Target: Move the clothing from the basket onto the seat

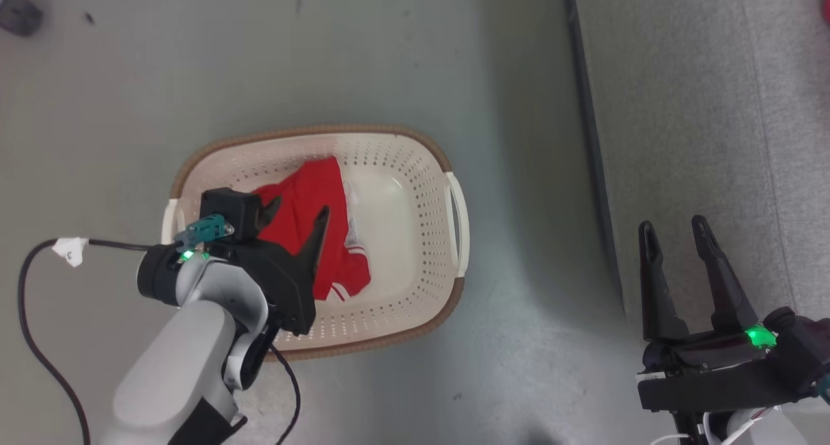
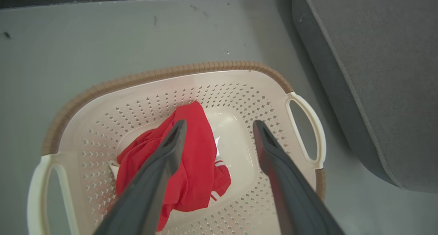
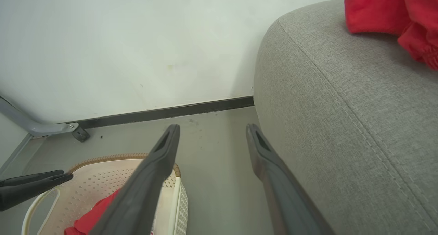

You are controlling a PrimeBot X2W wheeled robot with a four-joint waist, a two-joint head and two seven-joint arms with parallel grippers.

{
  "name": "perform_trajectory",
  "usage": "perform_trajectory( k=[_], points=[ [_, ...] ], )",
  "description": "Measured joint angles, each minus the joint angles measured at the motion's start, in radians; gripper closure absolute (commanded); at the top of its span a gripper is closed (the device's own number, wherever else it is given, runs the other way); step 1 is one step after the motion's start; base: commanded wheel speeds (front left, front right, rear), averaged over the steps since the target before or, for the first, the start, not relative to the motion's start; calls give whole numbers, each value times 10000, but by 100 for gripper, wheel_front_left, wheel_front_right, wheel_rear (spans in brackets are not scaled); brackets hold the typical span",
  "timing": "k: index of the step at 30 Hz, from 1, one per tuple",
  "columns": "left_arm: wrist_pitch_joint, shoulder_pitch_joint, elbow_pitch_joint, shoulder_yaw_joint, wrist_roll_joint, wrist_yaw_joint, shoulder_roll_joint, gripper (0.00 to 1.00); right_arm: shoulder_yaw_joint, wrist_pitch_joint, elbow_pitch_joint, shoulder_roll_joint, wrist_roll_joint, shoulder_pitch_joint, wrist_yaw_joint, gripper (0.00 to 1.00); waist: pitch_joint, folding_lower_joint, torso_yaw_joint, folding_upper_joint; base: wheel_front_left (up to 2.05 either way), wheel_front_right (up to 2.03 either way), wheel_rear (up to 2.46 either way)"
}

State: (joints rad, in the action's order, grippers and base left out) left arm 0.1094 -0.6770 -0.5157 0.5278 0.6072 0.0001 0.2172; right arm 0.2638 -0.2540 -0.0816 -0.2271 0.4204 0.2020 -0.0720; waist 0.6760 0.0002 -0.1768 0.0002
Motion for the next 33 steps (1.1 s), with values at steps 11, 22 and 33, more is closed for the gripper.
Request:
perform_trajectory(
  k=[11, 22, 33],
  points=[
    [343, -791, -1576, -79, -35, 12, 96, 0, 178, -2, -63, 458, -397, 255, 215, 0, 1146, -1, -310, -1, 0, 0, 0],
    [566, -1911, -2569, -128, -242, 102, 244, 0, 291, -27, -130, 924, -616, 338, 504, 0, 2037, -1, -834, -1, 0, 0, 0],
    [606, -2735, -3730, -205, -577, 491, 278, 0, 276, -27, -63, 1279, -886, 337, 759, 0, 2637, -1, -1352, -1, 0, 0, 0]
  ],
)
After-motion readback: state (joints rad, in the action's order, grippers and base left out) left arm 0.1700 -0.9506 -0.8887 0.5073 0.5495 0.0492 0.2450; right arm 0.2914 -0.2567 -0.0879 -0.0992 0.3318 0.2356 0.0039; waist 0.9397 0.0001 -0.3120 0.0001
